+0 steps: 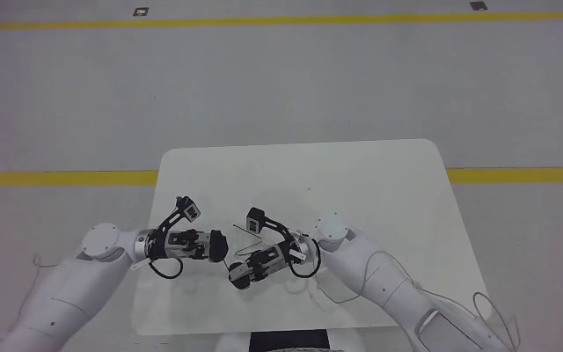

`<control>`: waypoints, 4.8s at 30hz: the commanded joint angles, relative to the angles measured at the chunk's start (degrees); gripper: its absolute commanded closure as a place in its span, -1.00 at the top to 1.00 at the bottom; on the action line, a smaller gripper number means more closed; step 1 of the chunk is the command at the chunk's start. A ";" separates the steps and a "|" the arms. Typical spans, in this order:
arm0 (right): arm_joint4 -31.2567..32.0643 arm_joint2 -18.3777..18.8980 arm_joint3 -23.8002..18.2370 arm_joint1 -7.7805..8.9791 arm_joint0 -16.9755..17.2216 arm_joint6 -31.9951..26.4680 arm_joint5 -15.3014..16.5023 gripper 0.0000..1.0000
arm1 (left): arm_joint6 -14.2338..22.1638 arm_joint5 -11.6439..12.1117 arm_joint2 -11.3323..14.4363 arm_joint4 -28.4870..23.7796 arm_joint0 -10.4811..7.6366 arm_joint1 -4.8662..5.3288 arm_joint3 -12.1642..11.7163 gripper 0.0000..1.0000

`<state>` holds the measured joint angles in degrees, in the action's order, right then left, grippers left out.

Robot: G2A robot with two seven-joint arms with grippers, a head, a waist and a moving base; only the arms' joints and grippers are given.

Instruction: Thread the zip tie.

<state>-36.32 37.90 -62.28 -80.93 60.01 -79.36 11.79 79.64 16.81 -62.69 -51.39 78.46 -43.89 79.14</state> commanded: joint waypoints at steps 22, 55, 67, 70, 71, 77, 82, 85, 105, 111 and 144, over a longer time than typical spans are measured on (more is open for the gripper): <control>2.91 1.05 -1.72 0.60 0.54 2.99 0.69 -1.00 | 0.00 0.49 5.10 0.49 -2.31 1.67 1.06 -0.82; 2.36 2.56 -1.22 0.89 1.20 5.92 0.89 -1.00 | 0.00 2.41 10.82 -1.90 -5.57 3.80 0.35 -1.00; 2.42 3.13 -1.54 1.06 1.72 6.63 1.26 1.00 | -0.23 2.67 9.20 -1.51 -5.31 3.76 -0.84 -1.00; 2.74 3.41 -2.09 1.23 1.98 6.78 1.18 1.00 | -0.24 2.67 8.64 -1.26 -4.88 3.61 -0.76 -1.00; 2.83 3.48 -2.23 1.28 2.05 6.82 1.13 1.00 | -0.29 2.67 8.49 -1.17 -4.78 3.57 -0.76 -1.00; 3.69 3.95 -3.07 1.57 2.50 7.77 1.13 1.00 | -2.13 2.67 6.33 -0.32 -3.97 3.27 -0.12 -1.00; 3.96 4.90 -3.82 1.96 3.35 9.10 1.35 1.00 | -5.62 2.67 2.92 3.31 -1.98 3.02 1.91 -1.00; 3.80 5.71 -4.10 2.24 4.03 10.13 1.66 1.00 | -7.68 2.67 0.75 5.61 -0.29 2.78 3.76 -1.00; 3.21 7.05 -4.01 2.58 4.86 11.36 3.26 1.00 | -12.53 2.67 -4.16 10.73 3.93 1.71 6.91 -1.00; 3.21 7.05 -4.01 2.58 4.86 11.36 3.26 1.00 | -15.70 2.67 -5.70 15.03 3.59 0.26 6.88 -1.00; 3.21 7.05 -4.01 2.58 4.86 11.36 3.26 1.00 | -1.54 2.67 -24.47 19.99 2.98 -9.12 -3.70 -1.00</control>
<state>-33.11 44.94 -66.30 -78.35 64.88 -67.99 15.05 78.10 19.48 -87.16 -31.40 81.44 -53.01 75.44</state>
